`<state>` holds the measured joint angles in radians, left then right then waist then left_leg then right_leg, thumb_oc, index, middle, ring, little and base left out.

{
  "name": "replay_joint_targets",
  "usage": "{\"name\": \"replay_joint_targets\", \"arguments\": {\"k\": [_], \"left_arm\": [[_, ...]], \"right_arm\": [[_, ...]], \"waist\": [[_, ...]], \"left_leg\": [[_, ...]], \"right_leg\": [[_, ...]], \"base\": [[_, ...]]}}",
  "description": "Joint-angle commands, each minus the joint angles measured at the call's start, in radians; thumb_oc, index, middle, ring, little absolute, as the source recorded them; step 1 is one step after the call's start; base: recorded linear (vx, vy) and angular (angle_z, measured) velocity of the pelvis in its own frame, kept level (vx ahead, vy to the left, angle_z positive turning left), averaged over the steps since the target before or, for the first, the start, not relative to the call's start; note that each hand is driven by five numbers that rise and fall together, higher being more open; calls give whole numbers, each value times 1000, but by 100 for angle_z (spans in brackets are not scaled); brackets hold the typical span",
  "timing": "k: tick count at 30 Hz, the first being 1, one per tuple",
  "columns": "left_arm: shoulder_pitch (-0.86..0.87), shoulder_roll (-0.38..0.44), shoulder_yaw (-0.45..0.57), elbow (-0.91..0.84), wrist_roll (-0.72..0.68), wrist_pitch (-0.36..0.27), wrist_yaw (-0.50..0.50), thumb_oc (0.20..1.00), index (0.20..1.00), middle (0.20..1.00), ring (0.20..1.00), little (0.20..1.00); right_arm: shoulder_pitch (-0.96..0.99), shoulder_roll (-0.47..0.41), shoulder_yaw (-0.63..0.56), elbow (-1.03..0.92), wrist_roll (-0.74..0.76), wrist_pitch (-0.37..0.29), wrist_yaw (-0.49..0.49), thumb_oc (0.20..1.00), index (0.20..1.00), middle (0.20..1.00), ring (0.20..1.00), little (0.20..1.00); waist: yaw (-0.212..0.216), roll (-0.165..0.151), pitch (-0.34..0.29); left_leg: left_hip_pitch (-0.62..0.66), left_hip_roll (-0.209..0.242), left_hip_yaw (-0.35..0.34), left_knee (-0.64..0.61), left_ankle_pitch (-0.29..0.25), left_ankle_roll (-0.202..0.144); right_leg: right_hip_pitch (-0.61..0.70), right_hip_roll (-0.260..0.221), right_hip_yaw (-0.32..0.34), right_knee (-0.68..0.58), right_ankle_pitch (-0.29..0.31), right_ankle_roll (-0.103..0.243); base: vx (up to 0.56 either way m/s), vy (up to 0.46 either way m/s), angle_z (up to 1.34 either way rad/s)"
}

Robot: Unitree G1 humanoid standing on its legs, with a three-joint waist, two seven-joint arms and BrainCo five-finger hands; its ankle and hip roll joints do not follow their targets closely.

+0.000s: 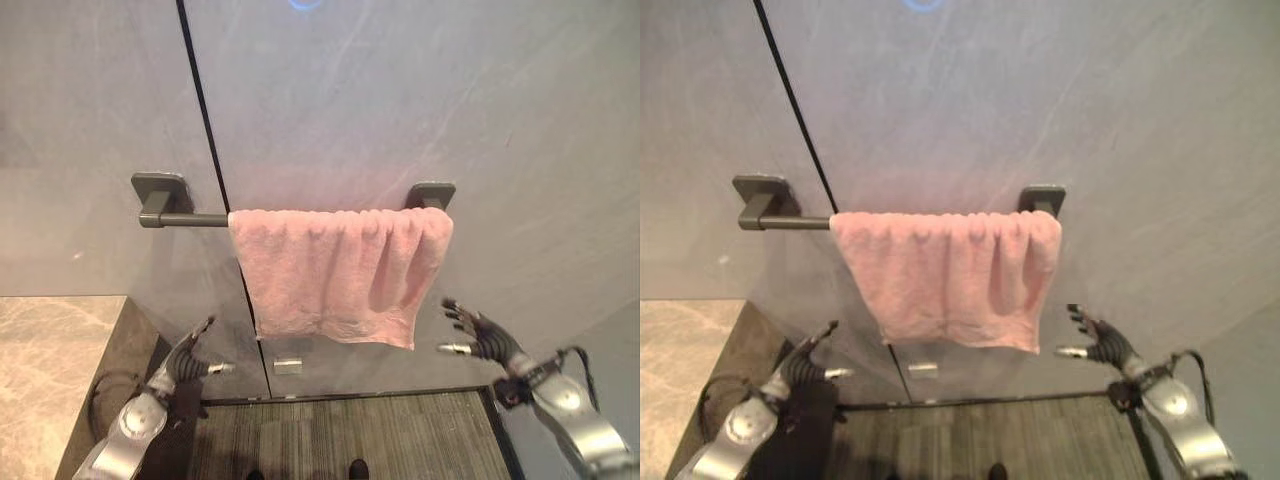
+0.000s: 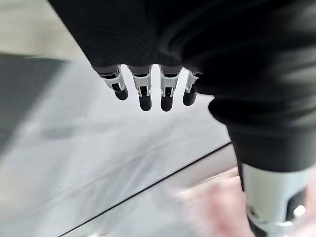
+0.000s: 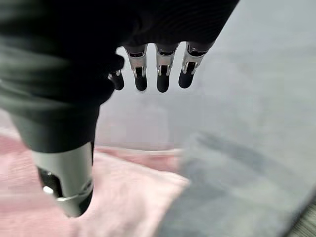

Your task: Put brush and paste in cup on sink, flatten towel.

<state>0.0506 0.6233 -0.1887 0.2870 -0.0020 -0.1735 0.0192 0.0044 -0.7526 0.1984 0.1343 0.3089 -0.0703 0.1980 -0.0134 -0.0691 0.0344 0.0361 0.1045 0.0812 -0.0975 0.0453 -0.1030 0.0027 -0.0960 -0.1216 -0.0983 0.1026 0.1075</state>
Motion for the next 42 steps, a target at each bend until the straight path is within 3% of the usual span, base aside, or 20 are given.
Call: {"name": "replay_joint_targets", "arguments": {"k": [1,14,16,17,18,19,20,23,26,32,34,38,39,42], "left_arm": [[-134,16,-56,10,-63,-59,21,1000,1000,1000,1000,1000],[-265,-93,-183,74,-135,-51,18,1000,1000,1000,1000,1000],[-307,-137,-218,98,-149,-48,34,1000,1000,1000,1000,1000],[-319,-158,-228,102,-162,-46,39,1000,1000,1000,1000,1000],[-327,-176,-240,109,-175,-44,40,1000,1000,1000,1000,1000],[-342,-185,-253,118,-187,-42,39,275,275,275,275,275],[-338,-197,-259,111,-201,-43,37,200,200,200,200,200],[-324,-212,-255,99,-208,-38,41,200,200,200,200,200],[-265,-204,-218,15,-214,-36,35,200,200,200,200,200],[-182,-86,-127,-255,-129,-63,-2,200,200,200,200,200],[-140,-78,-61,-412,-107,-118,36,200,200,200,200,200],[-81,-135,-30,-453,-73,-159,136,200,200,200,200,200],[-45,-161,-22,-436,-6,-161,227,200,200,200,200,200],[-23,-198,-37,-347,-16,-131,310,200,200,200,200,200]], "right_arm": [[-122,-30,44,31,33,-29,-14,1000,1000,1000,1000,1000],[-344,93,259,169,46,5,6,1000,1000,1000,1000,1000],[-390,145,293,186,53,6,-13,1000,1000,1000,1000,1000],[-401,164,306,187,63,7,-13,824,824,824,824,824],[-411,181,318,189,69,7,-14,294,294,294,294,294],[-418,192,323,195,80,9,-23,200,200,200,200,200],[-414,208,318,203,102,14,-31,200,200,200,200,200],[-402,228,311,193,117,14,-36,200,200,200,200,200],[-308,225,224,89,110,-4,-62,200,200,200,200,200],[-127,188,69,-168,155,-57,-27,200,200,200,200,200],[-68,209,24,-323,242,-101,12,200,200,200,200,200],[-39,269,29,-367,321,-132,-9,200,200,200,200,200],[-34,303,49,-348,296,-142,-51,200,200,200,200,200],[-60,303,99,-278,68,-114,-192,200,200,200,200,200]], "waist": [[9,2,7],[15,3,5],[13,4,6],[12,4,6],[11,4,7],[10,5,8],[10,5,9],[11,4,9],[10,4,11],[12,2,13],[15,-4,10],[21,-11,8],[28,-13,7],[34,-13,5]], "left_leg": [[-21,-36,17,10,23,0],[7,-42,27,10,12,12],[14,-41,29,10,10,12],[17,-41,29,10,8,12],[18,-41,29,10,7,13],[18,-42,29,10,8,14],[18,-42,29,10,8,15],[18,-43,29,10,7,17],[19,-44,31,10,4,20],[8,-44,28,10,0,18],[-1,-44,23,10,0,14],[-6,-43,20,10,-2,11],[-8,-43,17,10,-1,10],[-7,-45,17,10,0,11]], "right_leg": [[62,-19,-4,17,-36,46],[76,-28,6,35,-42,41],[82,-30,7,39,-46,40],[83,-30,6,39,-46,39],[84,-30,6,39,-47,39],[85,-30,6,39,-47,39],[86,-30,6,39,-48,39],[86,-32,6,39,-49,40],[86,-34,8,35,-48,43],[82,-38,2,28,-50,48],[78,-40,-3,24,-51,49],[80,-40,-8,21,-54,49],[81,-39,-11,18,-55,48],[85,-37,-11,14,-53,46]], "base": [[0,0,0],[2,8,0],[6,7,-2],[0,0,0],[0,0,0],[0,0,0],[0,0,0],[0,0,0],[12,3,0],[5,0,0],[0,0,0],[0,0,0],[0,0,0],[0,0,0]]}}
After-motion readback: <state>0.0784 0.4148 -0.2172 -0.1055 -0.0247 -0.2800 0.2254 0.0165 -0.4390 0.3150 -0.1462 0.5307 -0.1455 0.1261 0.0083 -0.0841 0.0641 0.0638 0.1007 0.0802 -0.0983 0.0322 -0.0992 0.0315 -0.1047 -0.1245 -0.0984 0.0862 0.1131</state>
